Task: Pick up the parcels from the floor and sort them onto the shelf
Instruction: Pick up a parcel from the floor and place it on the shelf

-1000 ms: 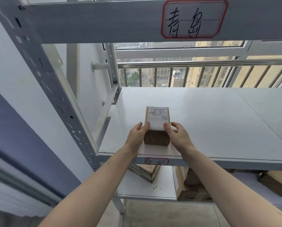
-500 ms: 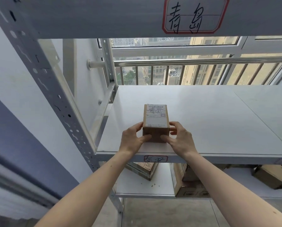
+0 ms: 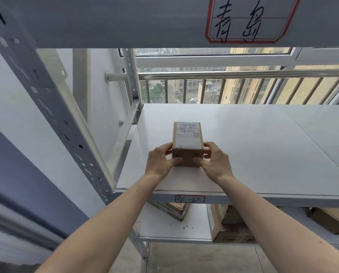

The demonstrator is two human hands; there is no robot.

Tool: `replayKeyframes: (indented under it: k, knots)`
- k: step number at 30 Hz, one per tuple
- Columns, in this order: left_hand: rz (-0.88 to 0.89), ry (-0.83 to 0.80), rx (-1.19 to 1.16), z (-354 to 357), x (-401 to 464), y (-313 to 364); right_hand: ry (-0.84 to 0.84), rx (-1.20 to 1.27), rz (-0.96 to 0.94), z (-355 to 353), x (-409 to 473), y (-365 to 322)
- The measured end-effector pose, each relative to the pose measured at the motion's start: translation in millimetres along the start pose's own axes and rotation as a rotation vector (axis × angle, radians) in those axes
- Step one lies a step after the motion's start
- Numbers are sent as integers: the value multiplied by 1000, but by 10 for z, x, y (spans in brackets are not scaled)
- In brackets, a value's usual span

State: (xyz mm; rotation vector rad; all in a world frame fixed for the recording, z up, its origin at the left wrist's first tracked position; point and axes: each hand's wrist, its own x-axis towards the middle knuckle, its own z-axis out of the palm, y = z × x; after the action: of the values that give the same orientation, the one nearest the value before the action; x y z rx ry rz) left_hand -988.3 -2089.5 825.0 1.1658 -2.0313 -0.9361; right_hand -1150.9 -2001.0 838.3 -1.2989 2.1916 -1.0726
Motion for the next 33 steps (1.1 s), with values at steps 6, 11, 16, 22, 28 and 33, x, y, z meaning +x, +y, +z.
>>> replayKeyframes:
  k: [6, 11, 16, 22, 28, 33]
  knots:
    - [-28, 15, 9, 26, 166, -16, -14, -19, 17, 29, 176, -42]
    - [-51, 16, 2, 65, 254, 6, -18, -25, 38, 20, 289, -59]
    - [-69, 18, -6, 96, 304, 33, -26, -11, 63, 4, 336, -56]
    - [-90, 20, -13, 111, 283, 40, -28, -10, 74, 14, 319, -80]
    - [-144, 2, 15, 109, 253, 70, -39, -24, 93, 4, 279, -114]
    - [-155, 20, 31, 73, 184, 84, 30, -29, 71, 0, 195, -127]
